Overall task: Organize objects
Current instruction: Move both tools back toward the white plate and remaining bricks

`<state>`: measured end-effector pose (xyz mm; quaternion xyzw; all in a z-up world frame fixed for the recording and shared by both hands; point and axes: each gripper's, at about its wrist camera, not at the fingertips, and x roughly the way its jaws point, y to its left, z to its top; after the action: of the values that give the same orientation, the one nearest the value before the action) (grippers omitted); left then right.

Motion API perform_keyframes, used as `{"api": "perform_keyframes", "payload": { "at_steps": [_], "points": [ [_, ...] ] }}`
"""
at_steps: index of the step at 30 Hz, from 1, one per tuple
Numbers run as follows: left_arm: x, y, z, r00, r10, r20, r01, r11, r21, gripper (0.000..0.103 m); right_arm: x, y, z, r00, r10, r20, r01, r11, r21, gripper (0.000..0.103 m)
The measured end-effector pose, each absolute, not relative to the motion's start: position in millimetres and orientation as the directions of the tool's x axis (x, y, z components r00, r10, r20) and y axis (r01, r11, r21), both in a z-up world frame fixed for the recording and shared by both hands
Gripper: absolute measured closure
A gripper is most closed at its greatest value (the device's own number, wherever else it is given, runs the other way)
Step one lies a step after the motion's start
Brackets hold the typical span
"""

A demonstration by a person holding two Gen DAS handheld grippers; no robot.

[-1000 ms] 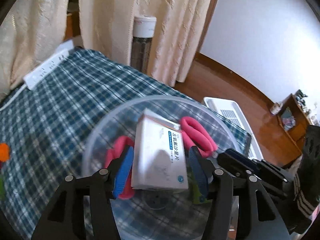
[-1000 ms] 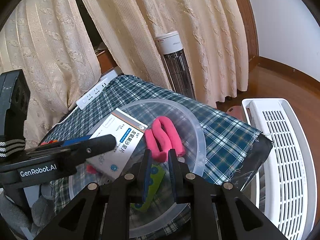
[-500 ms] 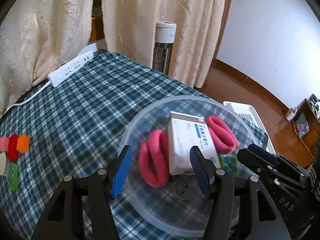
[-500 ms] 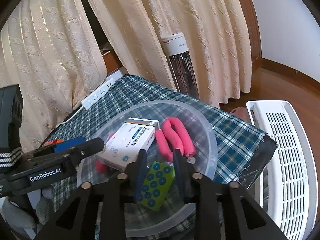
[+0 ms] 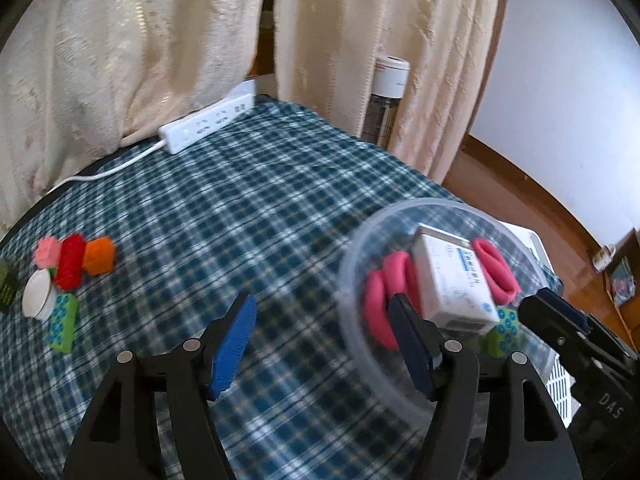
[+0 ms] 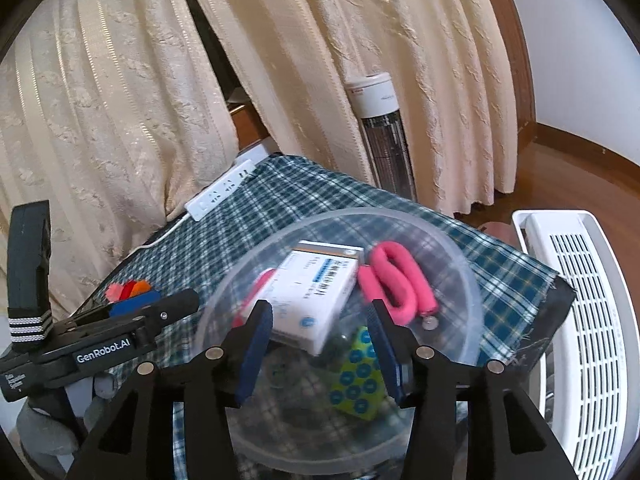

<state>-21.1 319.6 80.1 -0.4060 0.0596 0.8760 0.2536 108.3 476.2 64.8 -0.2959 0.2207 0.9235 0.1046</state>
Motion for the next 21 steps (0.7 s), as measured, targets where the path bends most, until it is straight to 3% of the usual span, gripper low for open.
{"api": "perform_keyframes", "payload": {
  "at_steps": [21],
  "points": [
    [-41, 217, 76, -0.619, 0.278, -0.735, -0.346, -0.936, -0.062, 0.033, 80, 399, 83, -0.809, -0.008, -0.588, -0.191, -0.942, 0.275, 0.044]
  ]
}}
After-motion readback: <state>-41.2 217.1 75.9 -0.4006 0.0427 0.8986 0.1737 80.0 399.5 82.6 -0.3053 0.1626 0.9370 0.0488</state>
